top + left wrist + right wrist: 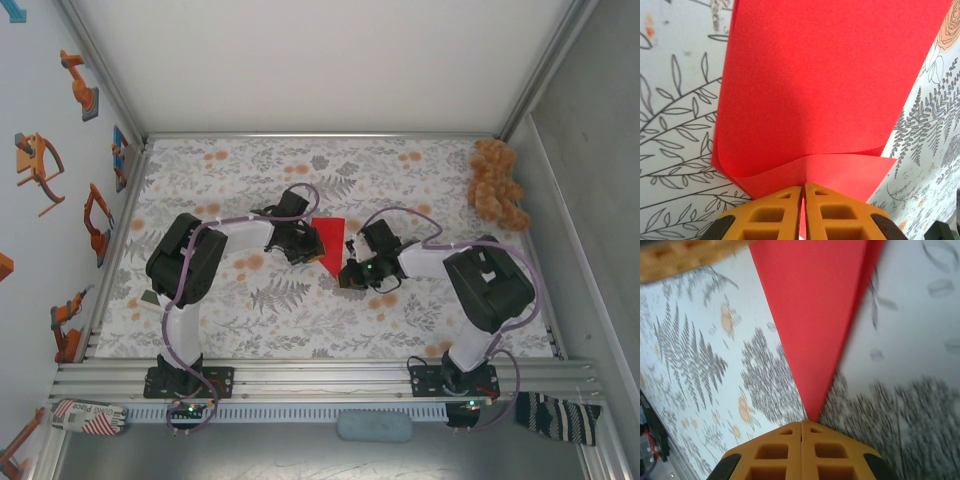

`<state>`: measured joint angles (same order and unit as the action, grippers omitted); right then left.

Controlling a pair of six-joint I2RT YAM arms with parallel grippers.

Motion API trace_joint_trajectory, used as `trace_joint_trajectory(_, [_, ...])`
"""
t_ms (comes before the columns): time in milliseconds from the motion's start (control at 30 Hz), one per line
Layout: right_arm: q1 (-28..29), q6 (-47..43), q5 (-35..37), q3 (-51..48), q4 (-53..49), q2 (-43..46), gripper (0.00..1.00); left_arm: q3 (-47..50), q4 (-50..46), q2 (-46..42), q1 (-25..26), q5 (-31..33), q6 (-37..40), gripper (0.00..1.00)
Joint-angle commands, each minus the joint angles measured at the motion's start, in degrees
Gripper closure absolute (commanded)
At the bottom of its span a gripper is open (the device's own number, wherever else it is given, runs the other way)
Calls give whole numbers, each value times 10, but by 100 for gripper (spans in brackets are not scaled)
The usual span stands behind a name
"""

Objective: Fold a paper plane with a square sheet of paper (pick it up from the middle)
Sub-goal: Third fold the triangle at the center of the table.

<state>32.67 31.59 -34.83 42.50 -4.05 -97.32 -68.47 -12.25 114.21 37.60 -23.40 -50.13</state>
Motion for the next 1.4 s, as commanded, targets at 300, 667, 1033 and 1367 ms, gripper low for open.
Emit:
trace_joint_trajectory(300, [2, 36, 67, 3, 32, 84, 100, 2, -50, 32, -4, 28, 23, 87])
trace_joint_trajectory(667, [10, 58, 50, 87, 43, -39, 100, -5, -47, 28, -2, 16, 16, 87])
trace_joint_trajectory(1033, [15, 20, 96, 94, -36, -89, 100, -33, -45, -6, -1, 7, 52, 85])
trace_joint_trajectory(1367, [14, 23, 122, 102, -69, -108, 100, -27, -35, -22, 26, 41, 88, 89])
